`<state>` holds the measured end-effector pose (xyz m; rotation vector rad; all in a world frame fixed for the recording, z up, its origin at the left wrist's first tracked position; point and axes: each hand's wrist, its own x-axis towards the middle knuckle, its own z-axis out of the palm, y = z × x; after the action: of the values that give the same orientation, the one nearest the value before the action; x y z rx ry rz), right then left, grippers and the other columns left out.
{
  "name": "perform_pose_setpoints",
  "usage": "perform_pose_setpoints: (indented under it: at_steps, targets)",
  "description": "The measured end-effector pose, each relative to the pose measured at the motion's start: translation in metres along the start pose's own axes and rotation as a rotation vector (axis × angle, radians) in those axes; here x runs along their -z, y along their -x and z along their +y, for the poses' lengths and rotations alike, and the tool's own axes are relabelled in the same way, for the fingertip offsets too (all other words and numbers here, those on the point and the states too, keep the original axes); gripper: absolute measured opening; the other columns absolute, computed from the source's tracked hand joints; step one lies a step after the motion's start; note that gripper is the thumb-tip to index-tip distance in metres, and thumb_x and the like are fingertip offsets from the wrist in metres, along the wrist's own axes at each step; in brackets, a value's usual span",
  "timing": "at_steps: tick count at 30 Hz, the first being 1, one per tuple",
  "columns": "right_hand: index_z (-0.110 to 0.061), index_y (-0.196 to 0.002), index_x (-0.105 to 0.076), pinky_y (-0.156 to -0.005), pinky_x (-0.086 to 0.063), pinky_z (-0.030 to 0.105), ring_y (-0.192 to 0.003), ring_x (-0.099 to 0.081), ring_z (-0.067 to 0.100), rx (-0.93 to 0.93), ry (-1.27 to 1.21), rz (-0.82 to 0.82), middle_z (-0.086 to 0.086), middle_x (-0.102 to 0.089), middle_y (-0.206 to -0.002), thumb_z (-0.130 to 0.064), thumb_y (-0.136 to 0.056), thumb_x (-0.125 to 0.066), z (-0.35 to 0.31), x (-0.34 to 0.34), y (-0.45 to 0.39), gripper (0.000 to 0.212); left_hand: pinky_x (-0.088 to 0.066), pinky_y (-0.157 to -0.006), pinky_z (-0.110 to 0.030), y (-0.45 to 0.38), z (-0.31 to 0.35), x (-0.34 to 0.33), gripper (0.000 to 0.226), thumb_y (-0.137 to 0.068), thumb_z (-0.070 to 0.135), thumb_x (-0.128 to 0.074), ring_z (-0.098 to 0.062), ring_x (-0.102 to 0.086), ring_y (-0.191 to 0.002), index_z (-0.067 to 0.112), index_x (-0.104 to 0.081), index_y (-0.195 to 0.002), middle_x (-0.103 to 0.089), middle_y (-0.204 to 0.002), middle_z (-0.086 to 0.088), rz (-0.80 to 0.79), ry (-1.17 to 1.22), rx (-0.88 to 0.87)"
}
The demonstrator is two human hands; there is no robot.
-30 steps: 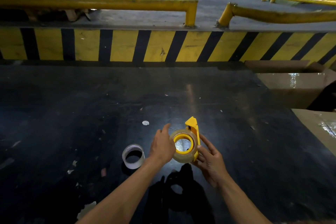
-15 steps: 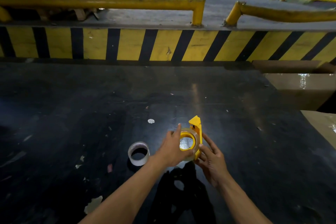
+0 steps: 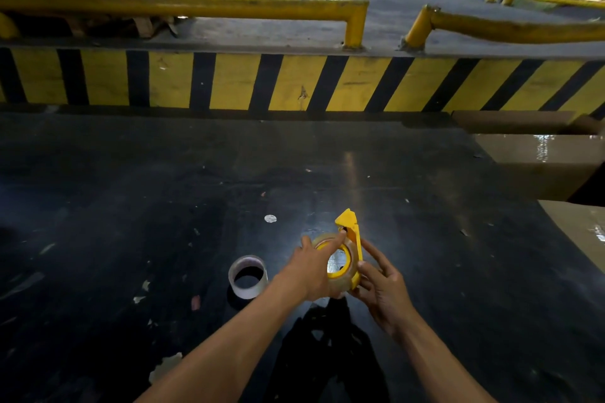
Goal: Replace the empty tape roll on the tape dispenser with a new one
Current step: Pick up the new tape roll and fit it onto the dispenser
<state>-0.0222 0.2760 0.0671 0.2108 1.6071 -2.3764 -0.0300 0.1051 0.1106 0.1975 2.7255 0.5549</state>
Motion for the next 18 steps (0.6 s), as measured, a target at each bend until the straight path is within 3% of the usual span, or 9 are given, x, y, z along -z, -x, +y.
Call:
perform_pose_setpoints:
  at_steps: [6, 10, 15, 18]
  targets:
    - [-0.036, -0.127, -0.064, -0.070, -0.060, 0.041, -0.109, -0.067, 0.042, -0.009, 0.016, -0.008, 0.021, -0.072, -0.118, -0.008, -0.097, -0.056, 0.004, 0.001, 0.004, 0.042, -0.052, -0.098, -0.049, 0.008, 0.005, 0.005, 0.103, -0.071, 0.055, -0.081, -0.043, -0.056, -0.117, 0.048, -0.020, -0.154, -0.037, -0.130, -0.015, 0.062, 0.077, 0.017]
    - [-0.037, -0.127, -0.063, -0.081, -0.057, 0.047, -0.109, -0.068, 0.041, -0.001, 0.019, 0.000, 0.017, -0.073, -0.119, -0.010, -0.096, -0.057, 0.005, -0.004, 0.004, 0.041, -0.048, -0.099, -0.043, 0.011, 0.009, 0.005, 0.098, -0.072, 0.058, -0.080, -0.044, -0.056, -0.120, 0.044, -0.025, -0.153, -0.037, -0.124, -0.009, 0.128, 0.192, 0.092]
    - [-0.039, -0.117, -0.069, -0.079, -0.056, 0.043, -0.098, -0.070, 0.034, 0.012, 0.007, 0.010, 0.013, -0.076, -0.112, -0.010, -0.097, -0.056, -0.004, -0.014, 0.001, 0.038, -0.046, -0.106, -0.047, 0.012, 0.016, 0.009, 0.106, -0.075, 0.059, -0.078, -0.043, -0.049, -0.129, 0.039, -0.016, -0.159, -0.030, -0.143, -0.015, 0.159, 0.275, 0.189]
    - [-0.036, -0.121, -0.068, -0.086, -0.054, 0.052, -0.099, -0.070, 0.038, 0.029, -0.020, 0.023, 0.012, -0.076, -0.111, -0.012, -0.096, -0.058, -0.008, -0.013, -0.001, 0.036, -0.045, -0.107, -0.048, 0.013, 0.013, 0.023, 0.118, -0.075, 0.053, -0.082, -0.043, -0.049, -0.129, 0.038, -0.001, -0.161, -0.024, -0.146, -0.017, 0.054, 0.287, 0.174]
